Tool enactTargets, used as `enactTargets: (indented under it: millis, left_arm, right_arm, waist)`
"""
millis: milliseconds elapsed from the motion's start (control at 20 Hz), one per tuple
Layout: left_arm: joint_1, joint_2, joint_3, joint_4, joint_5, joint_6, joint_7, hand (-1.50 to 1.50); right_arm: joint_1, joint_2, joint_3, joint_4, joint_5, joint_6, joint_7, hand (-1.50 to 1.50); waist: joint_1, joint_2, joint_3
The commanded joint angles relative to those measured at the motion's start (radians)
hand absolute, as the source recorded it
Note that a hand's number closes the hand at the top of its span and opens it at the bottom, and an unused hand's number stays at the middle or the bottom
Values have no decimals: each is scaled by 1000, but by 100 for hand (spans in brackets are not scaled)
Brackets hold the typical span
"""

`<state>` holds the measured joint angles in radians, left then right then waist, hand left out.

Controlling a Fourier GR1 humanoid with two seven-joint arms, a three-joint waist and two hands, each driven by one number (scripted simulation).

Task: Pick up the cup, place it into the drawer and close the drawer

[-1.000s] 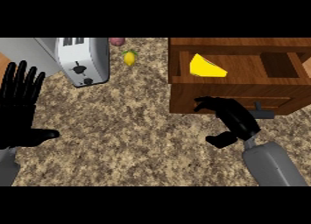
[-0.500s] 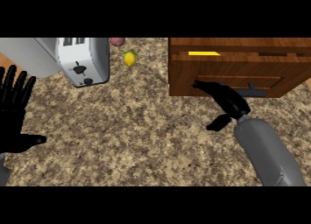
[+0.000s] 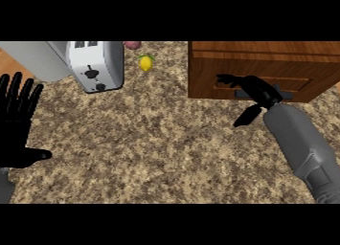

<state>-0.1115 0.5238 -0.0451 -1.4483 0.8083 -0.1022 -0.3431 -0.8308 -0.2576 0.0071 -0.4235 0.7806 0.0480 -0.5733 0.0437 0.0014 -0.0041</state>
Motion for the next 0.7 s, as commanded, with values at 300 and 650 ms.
enactTargets:
  millis: [300, 650]
  left_arm:
    - [-16, -26, -13, 36, -39, -39, -22, -150]
    - [-55, -40, -8, 100, -65, -52, -50, -150]
  right_arm:
    - [-140, -63, -67, 217, -2, -21, -12, -150]
    - [-190, -94, -71, 246, -5, 10, -2, -150]
  waist:
    - [35, 34, 8]
    - [38, 43, 6]
